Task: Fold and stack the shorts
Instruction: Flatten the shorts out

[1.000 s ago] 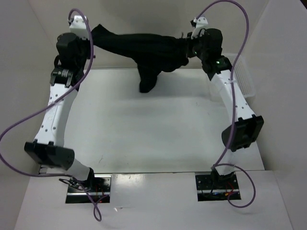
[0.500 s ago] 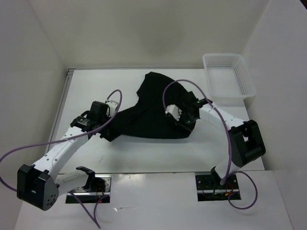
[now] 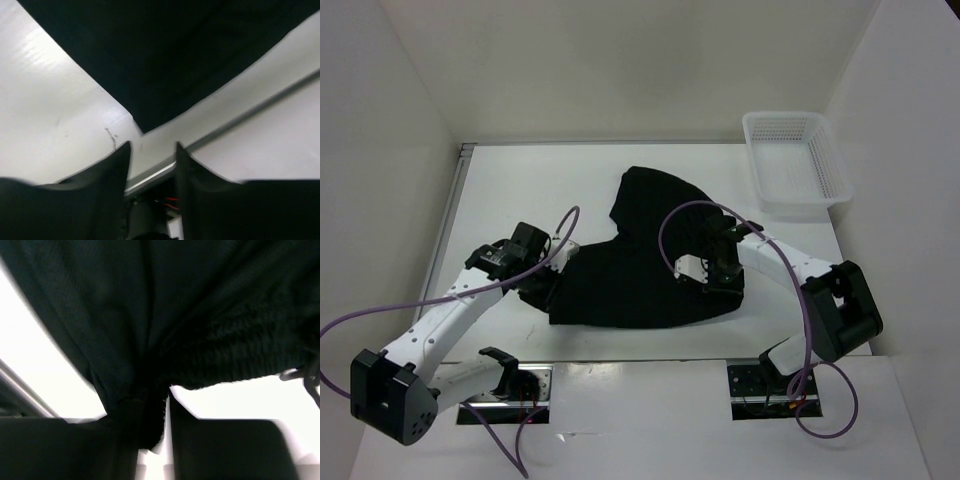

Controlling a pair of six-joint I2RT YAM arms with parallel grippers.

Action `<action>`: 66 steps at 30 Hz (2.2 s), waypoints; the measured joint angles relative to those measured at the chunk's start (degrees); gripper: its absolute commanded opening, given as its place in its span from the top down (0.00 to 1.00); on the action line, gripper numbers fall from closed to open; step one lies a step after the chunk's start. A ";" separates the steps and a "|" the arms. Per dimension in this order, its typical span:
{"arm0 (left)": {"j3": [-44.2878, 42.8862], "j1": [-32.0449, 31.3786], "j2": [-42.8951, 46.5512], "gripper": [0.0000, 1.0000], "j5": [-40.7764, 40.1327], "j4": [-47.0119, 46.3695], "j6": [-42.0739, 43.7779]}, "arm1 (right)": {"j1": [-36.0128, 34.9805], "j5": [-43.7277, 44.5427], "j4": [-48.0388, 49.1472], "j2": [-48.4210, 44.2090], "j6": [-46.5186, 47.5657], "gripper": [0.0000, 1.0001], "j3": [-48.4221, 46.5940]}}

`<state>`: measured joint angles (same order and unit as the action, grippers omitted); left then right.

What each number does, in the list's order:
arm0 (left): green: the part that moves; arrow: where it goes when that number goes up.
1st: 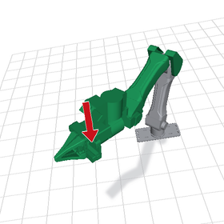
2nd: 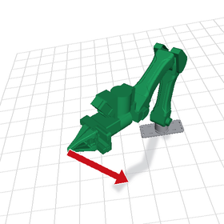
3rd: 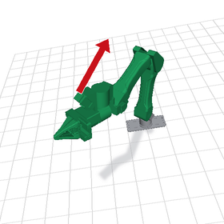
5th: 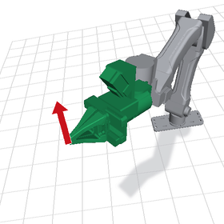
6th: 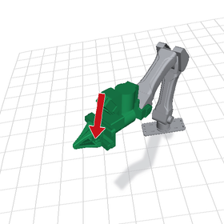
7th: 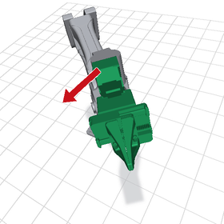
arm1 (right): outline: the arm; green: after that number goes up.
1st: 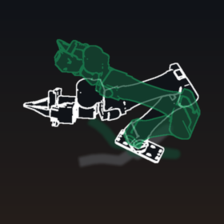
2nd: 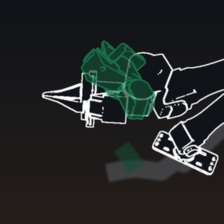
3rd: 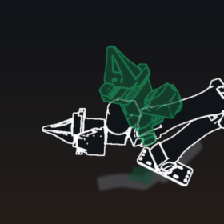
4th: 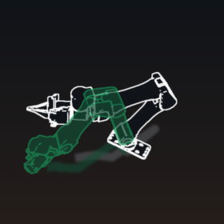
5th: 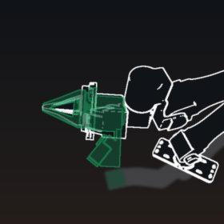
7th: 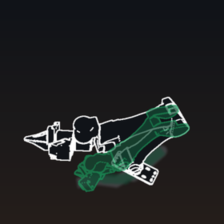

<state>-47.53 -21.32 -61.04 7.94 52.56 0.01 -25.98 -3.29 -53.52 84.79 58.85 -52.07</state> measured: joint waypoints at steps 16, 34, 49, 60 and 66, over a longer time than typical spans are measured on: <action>-2.01 8.17 -13.38 0.37 -4.94 -17.27 -0.22 | 3.72 9.46 0.33 -11.41 -0.48 0.17 -1.51; -1.97 6.40 -32.22 0.53 -11.13 -42.21 -0.31 | -8.50 0.81 17.51 -3.54 -9.77 1.00 3.13; -15.08 9.81 -45.46 0.71 -19.28 -51.65 -0.24 | -8.50 7.96 35.60 10.23 -12.85 0.98 1.81; -13.03 9.01 -28.20 0.51 -21.40 -37.83 -0.17 | -8.37 9.14 33.53 12.04 -17.25 0.98 -12.00; -4.48 4.68 -10.03 0.51 -16.68 -29.73 -0.20 | -8.70 1.97 24.46 4.17 -16.02 1.00 -11.80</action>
<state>-52.01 -16.64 -71.07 -8.73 22.83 -0.19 -34.68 -1.32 -29.06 88.97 42.83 -63.88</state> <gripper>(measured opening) 0.485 0.003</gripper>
